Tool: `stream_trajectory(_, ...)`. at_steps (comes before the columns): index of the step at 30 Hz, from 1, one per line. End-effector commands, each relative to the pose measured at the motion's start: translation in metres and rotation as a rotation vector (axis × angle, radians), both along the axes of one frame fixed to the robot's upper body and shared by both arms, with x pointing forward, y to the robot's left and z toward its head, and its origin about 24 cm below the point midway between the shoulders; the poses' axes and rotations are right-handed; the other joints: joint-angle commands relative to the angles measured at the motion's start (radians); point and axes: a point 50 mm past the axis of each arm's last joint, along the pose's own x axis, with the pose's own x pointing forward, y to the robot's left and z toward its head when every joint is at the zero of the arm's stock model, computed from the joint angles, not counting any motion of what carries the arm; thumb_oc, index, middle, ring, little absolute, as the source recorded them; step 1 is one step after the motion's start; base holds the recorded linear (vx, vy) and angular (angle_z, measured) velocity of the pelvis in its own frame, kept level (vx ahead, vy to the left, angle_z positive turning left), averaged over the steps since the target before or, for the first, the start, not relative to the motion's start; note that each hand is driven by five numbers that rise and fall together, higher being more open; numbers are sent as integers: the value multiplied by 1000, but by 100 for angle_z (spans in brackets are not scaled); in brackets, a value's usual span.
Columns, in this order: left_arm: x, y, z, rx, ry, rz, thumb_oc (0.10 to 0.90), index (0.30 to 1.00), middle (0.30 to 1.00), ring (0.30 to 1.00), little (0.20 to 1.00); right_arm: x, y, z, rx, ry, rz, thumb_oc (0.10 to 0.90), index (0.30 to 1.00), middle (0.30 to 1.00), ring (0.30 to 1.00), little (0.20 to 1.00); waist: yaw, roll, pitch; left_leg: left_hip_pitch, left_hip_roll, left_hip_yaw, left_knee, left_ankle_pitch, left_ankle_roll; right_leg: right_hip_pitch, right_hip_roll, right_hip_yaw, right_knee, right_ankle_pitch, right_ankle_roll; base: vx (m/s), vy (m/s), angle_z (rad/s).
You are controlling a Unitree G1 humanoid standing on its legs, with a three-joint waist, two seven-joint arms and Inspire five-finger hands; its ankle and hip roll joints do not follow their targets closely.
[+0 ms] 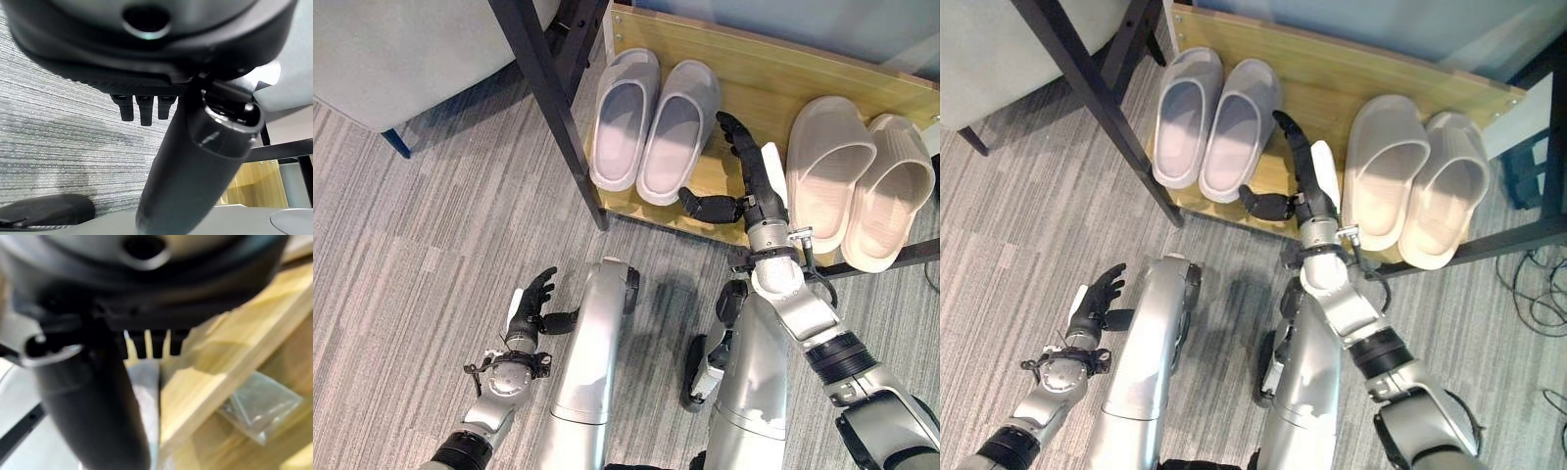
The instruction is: Arrange the slippers neatly on the shoe rack.
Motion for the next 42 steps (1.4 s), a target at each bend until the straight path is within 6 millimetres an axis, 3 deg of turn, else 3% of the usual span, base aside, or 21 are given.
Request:
stream_trajectory(1, 7, -45, 17, -67, -120, -165, 800, 900, 900, 900, 900, -3, 24, 75, 49, -281, 162, 800, 900, 900, 900, 900, 74, -2, -39, -34, -4, -24, -70, -6, -112, 84, -43, -49, 88, 192, -54, 0, 0, 0)
stream_trajectory(7, 7, -47, 17, -70, -120, -176, 800, 900, 900, 900, 900, 2, 21, 86, 11, -299, 141, 800, 900, 900, 900, 900, 82, 4, -39, -34, -3, -28, -74, -4, -113, 85, -48, -49, 86, 189, -53, 0, 0, 0)
stream_trajectory(16, 4, -46, 12, -82, -107, -152, 800, 900, 900, 900, 900, -12, 8, 97, -144, -404, 65, 800, 900, 900, 900, 900, 68, -10, -39, -34, 9, -20, -74, -7, -108, 76, -42, -34, 85, 189, -55, 0, 0, 0)
stream_trajectory(23, 0, -40, 11, -81, -108, -127, 800, 900, 900, 900, 900, -49, -9, 115, -387, -581, -1, 800, 900, 900, 900, 900, 37, -35, -39, -34, 27, -6, -54, -18, -103, 60, -35, -14, 98, 186, -52, 1, 2, -2)
stream_trajectory(33, -15, -20, 11, -76, -111, -87, 800, 900, 900, 900, 900, -97, -10, 123, -446, -678, 143, 800, 900, 900, 900, 900, 5, -57, -39, -34, 56, 28, -44, -21, -90, 28, -21, 35, 113, 178, -51, 0, 5, -6)
stream_trajectory(39, -25, -8, 23, -74, -171, -80, 800, 900, 900, 900, 900, -118, 0, 116, -439, -679, 292, 800, 900, 900, 900, 900, -14, -51, -39, -34, 82, 64, -62, -12, -62, -9, 19, 90, 91, 183, -61, 7, -9, -11)
stream_trajectory(42, -26, -5, 32, -76, -219, -87, 800, 900, 900, 900, 900, -127, 0, 105, -423, -655, 351, 800, 900, 900, 900, 900, -31, -31, -39, -34, 96, 88, -107, 9, -45, -40, 49, 121, 61, 175, -68, 23, 52, -17)
